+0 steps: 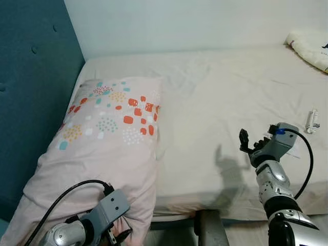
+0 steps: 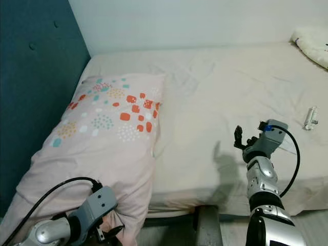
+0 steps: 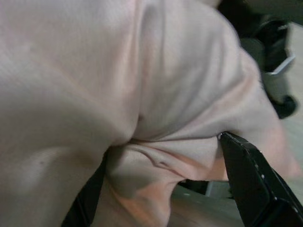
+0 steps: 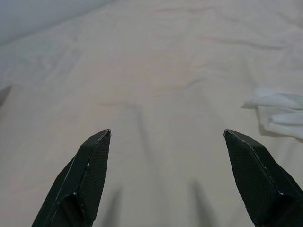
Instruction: Clean up the room
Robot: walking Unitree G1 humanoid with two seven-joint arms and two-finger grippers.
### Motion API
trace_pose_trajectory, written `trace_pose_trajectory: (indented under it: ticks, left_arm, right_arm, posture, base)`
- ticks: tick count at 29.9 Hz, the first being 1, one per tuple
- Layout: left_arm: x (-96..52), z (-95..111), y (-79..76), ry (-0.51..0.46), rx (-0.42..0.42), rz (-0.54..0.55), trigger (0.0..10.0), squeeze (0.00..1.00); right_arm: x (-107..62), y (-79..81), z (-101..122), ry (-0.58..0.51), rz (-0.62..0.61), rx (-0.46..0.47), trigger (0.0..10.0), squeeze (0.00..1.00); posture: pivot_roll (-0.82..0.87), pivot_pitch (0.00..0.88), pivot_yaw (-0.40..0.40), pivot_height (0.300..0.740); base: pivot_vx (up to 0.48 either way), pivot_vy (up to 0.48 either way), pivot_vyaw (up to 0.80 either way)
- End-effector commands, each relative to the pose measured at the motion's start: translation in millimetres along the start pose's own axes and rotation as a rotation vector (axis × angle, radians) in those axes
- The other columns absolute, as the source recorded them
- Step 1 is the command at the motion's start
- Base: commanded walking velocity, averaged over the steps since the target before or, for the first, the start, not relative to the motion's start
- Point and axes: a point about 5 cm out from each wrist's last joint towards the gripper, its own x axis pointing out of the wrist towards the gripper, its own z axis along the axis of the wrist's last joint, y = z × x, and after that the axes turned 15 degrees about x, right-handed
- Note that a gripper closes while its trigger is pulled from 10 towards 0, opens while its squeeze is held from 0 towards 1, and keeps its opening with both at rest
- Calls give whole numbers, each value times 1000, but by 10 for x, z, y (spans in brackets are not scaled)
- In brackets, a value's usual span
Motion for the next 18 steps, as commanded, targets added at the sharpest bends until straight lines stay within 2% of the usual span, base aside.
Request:
trace_pose_trajectory:
  ticks: [1, 3, 5, 6, 7, 8, 9, 10, 11, 13, 16, 17, 18]
  left_arm:
    - [53, -63, 44, 40, 42, 63, 10000, 0]
    - [143, -51, 168, 60, 95, 160, 10000, 0]
    - [240, 7, 426, 69, 97, 336, 10000, 0]
    - [289, 64, 548, 54, 85, 404, 10000, 0]
    - [289, 64, 548, 54, 85, 404, 10000, 0]
    - [319, 104, 624, 42, 76, 444, 10000, 0]
    - [432, 226, 784, 0, 12, 523, 10000, 0]
    - [432, 226, 784, 0, 12, 523, 10000, 0]
    - [513, 323, 902, -13, -2, 575, 10000, 0]
    - [572, 387, 962, -18, 1, 596, 10000, 0]
    - [597, 411, 977, -21, 3, 598, 10000, 0]
    - [671, 437, 979, -23, 20, 582, 10000, 0]
    - [671, 437, 979, -23, 20, 582, 10000, 0]
  right_arm:
    - [-1, 29, -45, 18, 5, 4, 10000, 0]
    - [2, 39, -43, 17, 7, 5, 10000, 0]
    - [3, 41, -44, 16, 6, 7, 10000, 0]
    - [2, 42, -48, 16, 5, 8, 10000, 0]
    - [2, 42, -48, 16, 5, 8, 10000, 0]
    - [2, 44, -51, 16, 4, 8, 10000, 0]
    - [-3, 40, -61, 18, 2, 9, 10000, 0]
    - [-3, 40, -61, 18, 2, 9, 10000, 0]
    - [-6, 42, -62, 15, 3, 10, 10000, 0]
    - [-9, 33, -53, 9, 1, 10, 10000, 0]
    - [-11, 26, -49, 7, -1, 10, 10000, 0]
    - [-24, -14, -35, 3, -10, 7, 10000, 0]
    - [-24, -14, -35, 3, -10, 7, 10000, 0]
  posture:
    - [33, 93, 5, 540]
    - [35, 95, 3, 540]
    - [35, 98, 3, 540]
    - [33, 98, 1, 540]
    - [33, 98, 1, 540]
    - [33, 99, 1, 540]
    - [29, 97, 1, 540]
    - [29, 97, 1, 540]
    - [20, 94, 7, 540]
    - [7, 92, 12, 540]
    - [7, 92, 12, 540]
    - [-7, 90, 18, 540]
    - [-7, 90, 18, 540]
  base:
    - [0, 0, 0]
    - [0, 0, 0]
    - [0, 0, 0]
    - [0, 0, 0]
    - [0, 0, 0]
    - [0, 0, 0]
    - [0, 0, 0]
    - [0, 0, 0]
    - [0, 0, 0]
    - [0, 0, 0]
    - [0, 0, 0]
    - [0, 0, 0]
    - [0, 0, 0]
